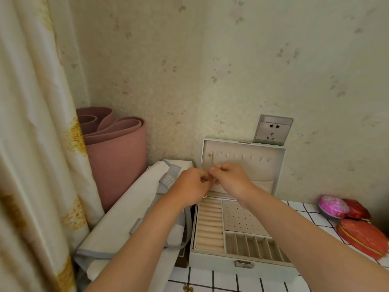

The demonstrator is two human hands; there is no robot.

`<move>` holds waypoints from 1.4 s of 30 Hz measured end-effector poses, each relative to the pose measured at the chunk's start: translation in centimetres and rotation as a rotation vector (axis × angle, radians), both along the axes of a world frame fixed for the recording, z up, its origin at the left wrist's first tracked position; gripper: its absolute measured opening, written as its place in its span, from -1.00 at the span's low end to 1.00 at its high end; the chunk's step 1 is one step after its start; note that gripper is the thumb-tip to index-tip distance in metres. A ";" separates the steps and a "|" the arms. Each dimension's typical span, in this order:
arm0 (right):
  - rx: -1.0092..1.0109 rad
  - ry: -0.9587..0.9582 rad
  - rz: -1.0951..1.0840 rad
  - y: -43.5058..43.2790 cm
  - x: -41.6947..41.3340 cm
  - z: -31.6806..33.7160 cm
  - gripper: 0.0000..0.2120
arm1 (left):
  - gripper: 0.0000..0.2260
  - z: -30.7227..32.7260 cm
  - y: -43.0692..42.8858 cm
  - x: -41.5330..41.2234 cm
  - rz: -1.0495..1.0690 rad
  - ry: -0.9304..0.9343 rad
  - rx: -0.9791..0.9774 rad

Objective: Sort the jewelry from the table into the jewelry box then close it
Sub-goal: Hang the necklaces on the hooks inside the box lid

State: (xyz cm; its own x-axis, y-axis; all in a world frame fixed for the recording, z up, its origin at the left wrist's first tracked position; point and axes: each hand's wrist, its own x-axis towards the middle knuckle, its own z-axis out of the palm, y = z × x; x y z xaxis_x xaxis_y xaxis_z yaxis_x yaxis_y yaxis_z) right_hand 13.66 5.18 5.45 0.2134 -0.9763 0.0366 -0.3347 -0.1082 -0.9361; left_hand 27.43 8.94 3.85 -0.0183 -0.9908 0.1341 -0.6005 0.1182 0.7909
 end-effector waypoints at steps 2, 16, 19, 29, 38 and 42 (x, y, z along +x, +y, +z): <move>-0.061 0.084 -0.011 0.0 -0.4 0.3 -0.77 | -0.82 -0.2 -0.2 -0.9 0.009 0.035 0.000; -0.095 -0.117 0.029 0.7 -3.2 1.5 -0.86 | -0.86 0.0 -0.7 -2.9 0.059 0.429 0.061; -0.008 -0.120 0.027 0.6 -3.3 1.4 -0.87 | -0.87 0.0 -0.5 -2.7 0.064 0.406 0.039; -0.015 0.143 0.210 1.4 -2.9 -1.7 -0.84 | -0.92 0.8 -0.2 -2.2 0.065 0.316 -0.034; -0.027 0.065 0.098 0.1 -3.8 -0.8 -0.86 | -0.83 0.2 -0.7 -2.0 0.097 0.061 -0.158; -0.114 0.081 0.023 -1.2 -4.7 0.3 -0.87 | -0.76 -1.8 -1.4 -1.8 0.027 -0.437 -0.334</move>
